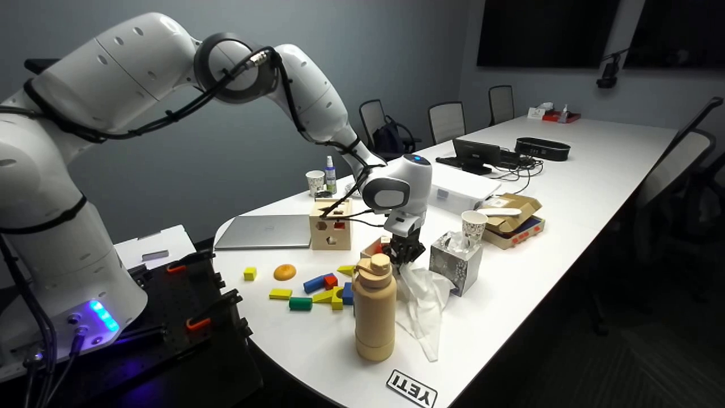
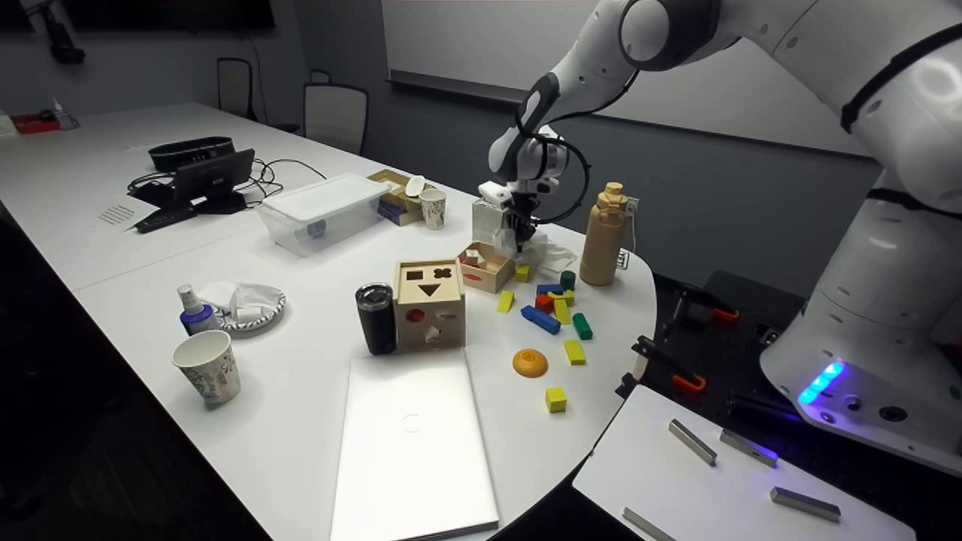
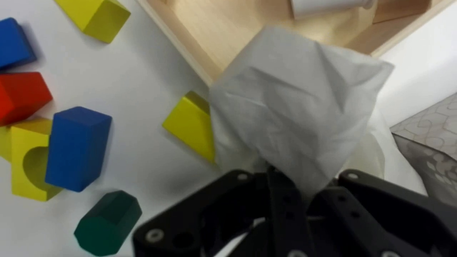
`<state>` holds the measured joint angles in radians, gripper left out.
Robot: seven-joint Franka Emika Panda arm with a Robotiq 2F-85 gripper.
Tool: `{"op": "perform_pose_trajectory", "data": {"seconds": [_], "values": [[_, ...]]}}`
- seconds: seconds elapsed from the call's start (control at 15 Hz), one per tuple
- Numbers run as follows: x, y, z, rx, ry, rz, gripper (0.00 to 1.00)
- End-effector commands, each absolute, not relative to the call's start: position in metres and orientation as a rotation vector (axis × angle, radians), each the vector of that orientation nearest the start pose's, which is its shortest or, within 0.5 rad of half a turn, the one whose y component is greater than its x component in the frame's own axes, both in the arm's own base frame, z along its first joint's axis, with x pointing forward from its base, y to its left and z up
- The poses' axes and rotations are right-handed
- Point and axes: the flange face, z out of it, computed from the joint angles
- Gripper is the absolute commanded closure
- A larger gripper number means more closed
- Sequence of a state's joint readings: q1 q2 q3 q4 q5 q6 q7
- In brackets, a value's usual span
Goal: Use the tissue to wipe the laptop
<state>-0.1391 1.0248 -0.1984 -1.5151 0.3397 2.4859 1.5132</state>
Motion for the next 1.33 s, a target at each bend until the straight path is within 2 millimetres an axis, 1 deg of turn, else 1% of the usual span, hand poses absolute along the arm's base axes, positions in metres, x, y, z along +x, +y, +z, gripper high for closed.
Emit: {"op": "perform_pose_trajectory", "data": {"seconds": [0.0, 0.13, 0.27, 0.4, 0.53, 0.67, 0.8, 0.87, 1.0, 1.27], "values": [[0.65, -0.197, 0.091, -1.647, 2.746, 0.028, 1.0], [0.654, -0.185, 0.111, -1.702, 2.771, 0.0, 1.0], [0.659, -0.165, 0.134, -1.808, 2.767, -0.028, 1.0], [0.666, -0.141, 0.157, -1.951, 2.722, -0.029, 1.0], [0.669, -0.116, 0.179, -2.105, 2.662, -0.011, 1.0], [0.668, -0.09, 0.198, -2.234, 2.608, 0.016, 1.0], [0.664, -0.063, 0.211, -2.334, 2.577, 0.042, 1.0], [0.661, -0.05, 0.215, -2.369, 2.574, 0.045, 1.0], [0.655, -0.02, 0.214, -2.457, 2.539, 0.044, 1.0], [0.639, 0.046, 0.19, -2.662, 2.396, -0.002, 1.0]]}}
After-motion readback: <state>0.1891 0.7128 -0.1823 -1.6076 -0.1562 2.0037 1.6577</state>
